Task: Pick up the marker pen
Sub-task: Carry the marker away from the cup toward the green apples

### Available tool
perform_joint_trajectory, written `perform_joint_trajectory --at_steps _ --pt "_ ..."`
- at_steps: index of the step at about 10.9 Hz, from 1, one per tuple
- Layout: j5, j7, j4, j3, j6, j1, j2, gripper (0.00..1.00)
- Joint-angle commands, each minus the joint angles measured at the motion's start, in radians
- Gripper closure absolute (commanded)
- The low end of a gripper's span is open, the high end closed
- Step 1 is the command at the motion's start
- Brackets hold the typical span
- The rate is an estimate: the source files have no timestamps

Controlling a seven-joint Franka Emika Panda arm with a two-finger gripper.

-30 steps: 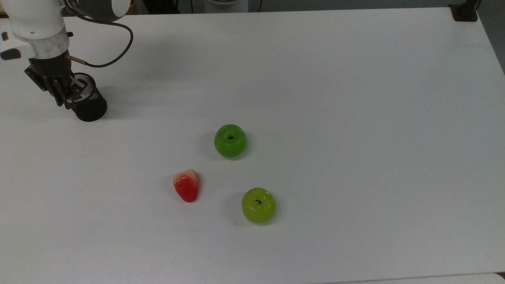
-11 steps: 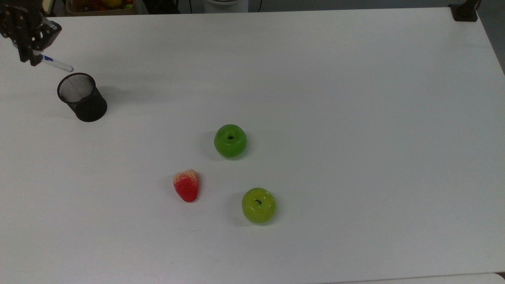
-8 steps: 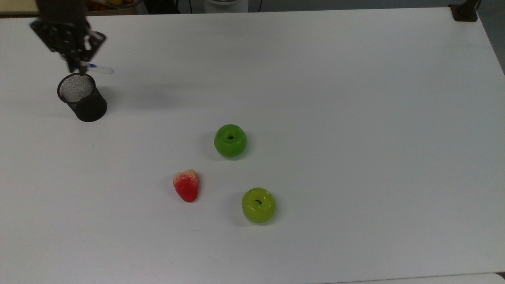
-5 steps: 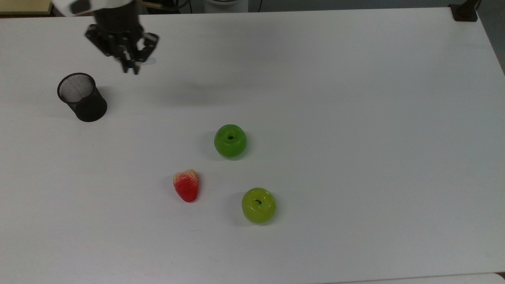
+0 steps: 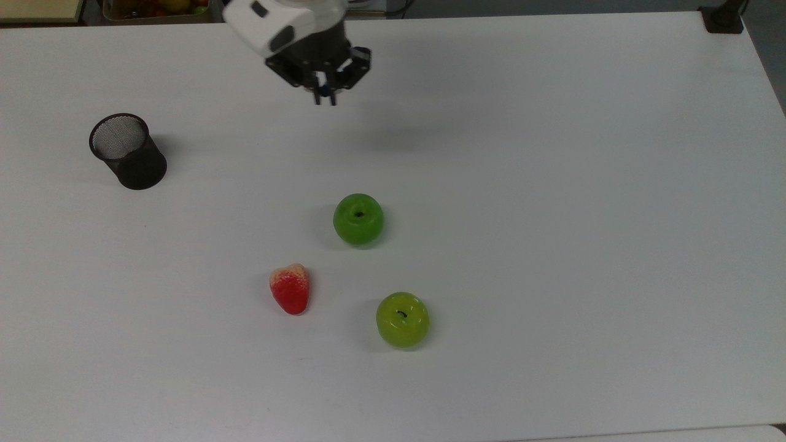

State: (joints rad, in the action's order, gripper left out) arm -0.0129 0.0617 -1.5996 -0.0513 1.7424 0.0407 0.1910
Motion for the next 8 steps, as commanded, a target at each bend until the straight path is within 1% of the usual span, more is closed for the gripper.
perform_joint_trajectory --at_steps 1,3,8 --pt "0.047 0.015 -0.014 0.011 -0.034 0.086 0.036 1.00" --pt "0.053 0.015 -0.014 0.011 -0.023 0.116 0.082 1.00" --pt "0.053 0.013 -0.017 0.011 0.005 0.142 0.183 1.00"
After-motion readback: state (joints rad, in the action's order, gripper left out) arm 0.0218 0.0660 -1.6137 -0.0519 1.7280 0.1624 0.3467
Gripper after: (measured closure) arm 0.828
